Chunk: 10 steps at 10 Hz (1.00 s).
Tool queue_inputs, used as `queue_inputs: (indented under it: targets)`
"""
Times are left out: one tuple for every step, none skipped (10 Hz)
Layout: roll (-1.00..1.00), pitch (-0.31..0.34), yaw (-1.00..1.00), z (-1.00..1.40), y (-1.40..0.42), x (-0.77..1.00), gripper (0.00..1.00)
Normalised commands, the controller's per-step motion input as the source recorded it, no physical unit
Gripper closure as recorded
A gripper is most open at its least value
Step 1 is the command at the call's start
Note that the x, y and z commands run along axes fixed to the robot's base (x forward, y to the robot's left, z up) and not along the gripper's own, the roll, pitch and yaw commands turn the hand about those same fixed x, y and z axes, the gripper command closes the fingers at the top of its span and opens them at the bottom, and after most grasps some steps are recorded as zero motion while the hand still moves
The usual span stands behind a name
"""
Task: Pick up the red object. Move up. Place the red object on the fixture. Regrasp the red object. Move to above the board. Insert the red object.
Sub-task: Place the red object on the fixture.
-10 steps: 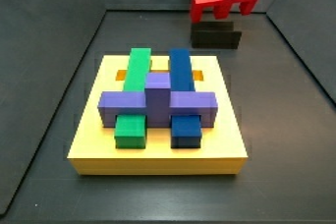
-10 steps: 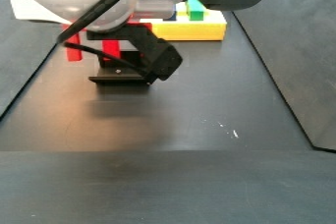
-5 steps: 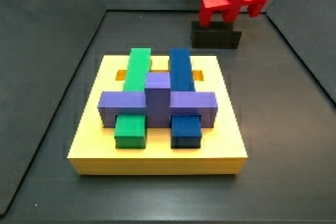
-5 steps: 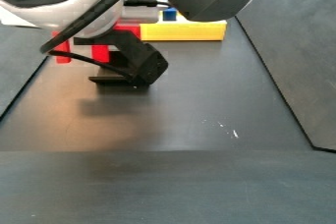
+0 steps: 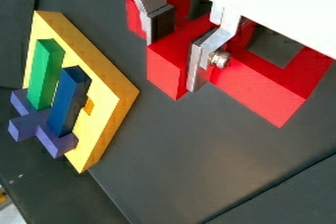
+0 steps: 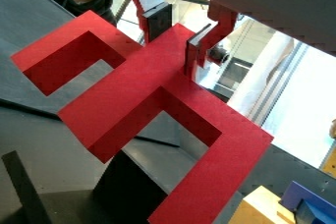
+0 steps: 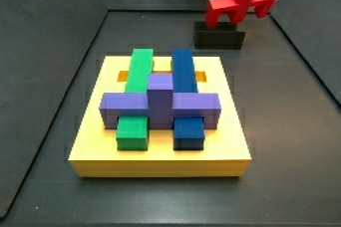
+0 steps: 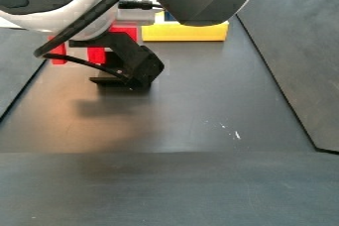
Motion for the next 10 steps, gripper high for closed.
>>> queue_inputs:
  targets:
    - [0.14,0.000,-0.11,0.17,-0.17,-0.17,1.00]
    - [0.44,0.000,-0.38,-0.06,-0.17,-0.28,1.00]
    - [0.45,0.000,-0.43,-0.17,-0.25,-0.18,1.00]
    - [0.72,0.266,-0.40,-0.18,-0.13,-0.12,1.00]
    - [0.84,0.274,-0.37,-0.15,-0.11,-0.07,1.00]
    - [0.93,0.291,-0.30,-0.07,-0.09,-0.03,1.00]
    - [0.87,0.369,-0.27,-0.07,-0.03,-0.04,1.00]
    - [0.81,0.397,-0.27,-0.09,-0.06,-0.12,1.00]
    - [0.60,0.260,-0.25,-0.22,-0.07,-0.25,1.00]
    - [0.24,0.000,-0.16,-0.30,-0.21,-0.33,1.00]
